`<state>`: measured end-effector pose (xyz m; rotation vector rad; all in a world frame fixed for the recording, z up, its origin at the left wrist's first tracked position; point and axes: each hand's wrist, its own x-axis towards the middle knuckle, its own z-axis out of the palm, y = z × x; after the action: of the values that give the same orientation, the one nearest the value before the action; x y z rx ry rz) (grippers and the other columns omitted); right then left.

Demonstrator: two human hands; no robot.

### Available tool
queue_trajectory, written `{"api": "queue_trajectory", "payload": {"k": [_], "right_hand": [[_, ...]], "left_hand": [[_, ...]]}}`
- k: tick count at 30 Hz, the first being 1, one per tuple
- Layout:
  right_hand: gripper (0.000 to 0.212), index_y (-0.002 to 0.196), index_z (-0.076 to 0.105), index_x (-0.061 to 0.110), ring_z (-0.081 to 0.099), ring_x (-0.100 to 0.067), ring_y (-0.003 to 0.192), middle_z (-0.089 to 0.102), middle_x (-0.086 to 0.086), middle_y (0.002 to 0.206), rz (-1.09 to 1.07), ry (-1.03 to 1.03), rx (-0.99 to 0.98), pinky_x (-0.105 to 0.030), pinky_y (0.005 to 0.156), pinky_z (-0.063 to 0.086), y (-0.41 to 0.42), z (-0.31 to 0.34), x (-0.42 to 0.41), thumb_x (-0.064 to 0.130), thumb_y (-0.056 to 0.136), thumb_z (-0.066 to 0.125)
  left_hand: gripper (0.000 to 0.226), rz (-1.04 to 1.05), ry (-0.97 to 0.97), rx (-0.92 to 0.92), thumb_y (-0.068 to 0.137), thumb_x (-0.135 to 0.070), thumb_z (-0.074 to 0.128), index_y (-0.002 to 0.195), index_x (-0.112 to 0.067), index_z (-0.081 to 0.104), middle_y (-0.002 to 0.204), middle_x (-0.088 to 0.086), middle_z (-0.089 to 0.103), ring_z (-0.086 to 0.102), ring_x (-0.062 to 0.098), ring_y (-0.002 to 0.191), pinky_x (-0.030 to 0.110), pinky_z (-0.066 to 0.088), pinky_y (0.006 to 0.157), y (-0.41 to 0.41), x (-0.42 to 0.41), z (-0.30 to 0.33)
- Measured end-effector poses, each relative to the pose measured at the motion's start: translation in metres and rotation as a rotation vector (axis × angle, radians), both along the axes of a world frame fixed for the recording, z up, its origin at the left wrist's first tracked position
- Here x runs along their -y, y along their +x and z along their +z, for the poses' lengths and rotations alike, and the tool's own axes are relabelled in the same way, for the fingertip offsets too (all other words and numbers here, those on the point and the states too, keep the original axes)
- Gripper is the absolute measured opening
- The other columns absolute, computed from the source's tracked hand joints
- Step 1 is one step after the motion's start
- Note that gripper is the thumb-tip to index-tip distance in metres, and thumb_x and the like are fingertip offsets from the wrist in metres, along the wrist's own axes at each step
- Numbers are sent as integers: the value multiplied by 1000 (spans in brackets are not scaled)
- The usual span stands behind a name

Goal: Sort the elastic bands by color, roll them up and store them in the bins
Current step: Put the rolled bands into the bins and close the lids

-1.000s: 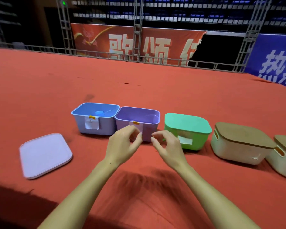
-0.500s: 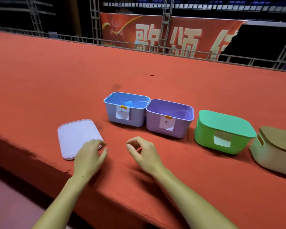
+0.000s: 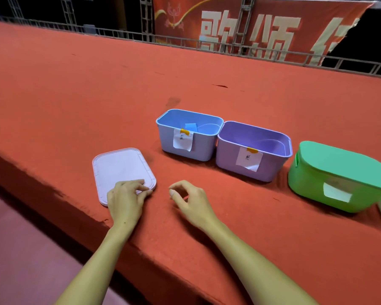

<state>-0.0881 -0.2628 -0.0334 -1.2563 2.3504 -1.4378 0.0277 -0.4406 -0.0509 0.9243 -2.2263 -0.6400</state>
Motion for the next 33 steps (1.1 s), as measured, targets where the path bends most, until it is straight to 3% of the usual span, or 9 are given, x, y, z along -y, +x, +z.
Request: {"api": "queue_trajectory", "payload": {"k": [5, 9, 14, 17, 22, 26, 30, 33], "right_hand": [[15, 109, 70, 33, 73, -8, 91, 76, 14, 96, -10, -3, 40, -42, 87, 59, -2, -2, -6, 40, 99, 62], [13, 110, 71, 31, 72, -7, 94, 77, 14, 97, -5, -17, 34, -36, 87, 58, -2, 4, -16, 36, 100, 63], [17, 117, 72, 25, 70, -3, 96, 75, 13, 106, -36, -83, -2, -21, 85, 54, -3, 23, -37, 28, 100, 67], [30, 129, 65, 20, 68, -3, 101, 70, 7, 120, -67, -123, -29, -25, 90, 54, -7, 34, -56, 28, 100, 69], [79, 161, 29, 24, 45, -17, 143, 36, 2, 156, -249, -159, 7, -40, 120, 40, -23, 49, -92, 44, 96, 70], [85, 166, 21, 23, 31, -14, 150, 30, -7, 160, -361, -144, 0, -27, 123, 25, -36, 54, -140, 32, 99, 72], [81, 164, 28, 30, 54, 3, 122, 47, 0, 143, -484, -240, 53, -34, 113, 45, -47, 51, -179, 17, 98, 72], [78, 162, 30, 31, 65, -12, 120, 61, -1, 142, -506, -332, 152, -45, 104, 55, -56, 49, -193, 14, 97, 71]], "left_hand": [[8, 10, 60, -15, 86, -37, 86, 81, -34, 81, 110, -18, 79, 63, 22, 114, 52, 46, 97, 0, -13, 13], [9, -72, 147, -68, 83, -45, 82, 77, -39, 80, 119, -20, 77, 71, 19, 110, 56, 52, 100, 2, -32, 38], [6, -131, -26, -230, 96, -31, 75, 95, -25, 76, 118, -14, 78, 75, 18, 101, 49, 59, 90, 4, -76, 79], [9, -145, -168, -295, 103, -30, 68, 106, -22, 71, 112, -11, 79, 75, 22, 96, 45, 57, 77, 2, -108, 106], [17, -209, -270, -444, 107, -34, 55, 112, -20, 62, 98, -4, 77, 74, 33, 84, 47, 55, 65, -10, -150, 139], [6, -281, -165, -567, 108, -27, 61, 112, -23, 61, 98, -11, 76, 76, 29, 85, 50, 58, 70, -25, -177, 160], [6, -298, -66, -646, 109, -23, 59, 111, -19, 63, 99, -10, 74, 72, 20, 88, 47, 57, 76, -44, -187, 168], [8, -298, -11, -679, 109, -18, 59, 109, -13, 64, 93, -17, 68, 64, 4, 83, 28, 51, 76, -59, -189, 169]]}}
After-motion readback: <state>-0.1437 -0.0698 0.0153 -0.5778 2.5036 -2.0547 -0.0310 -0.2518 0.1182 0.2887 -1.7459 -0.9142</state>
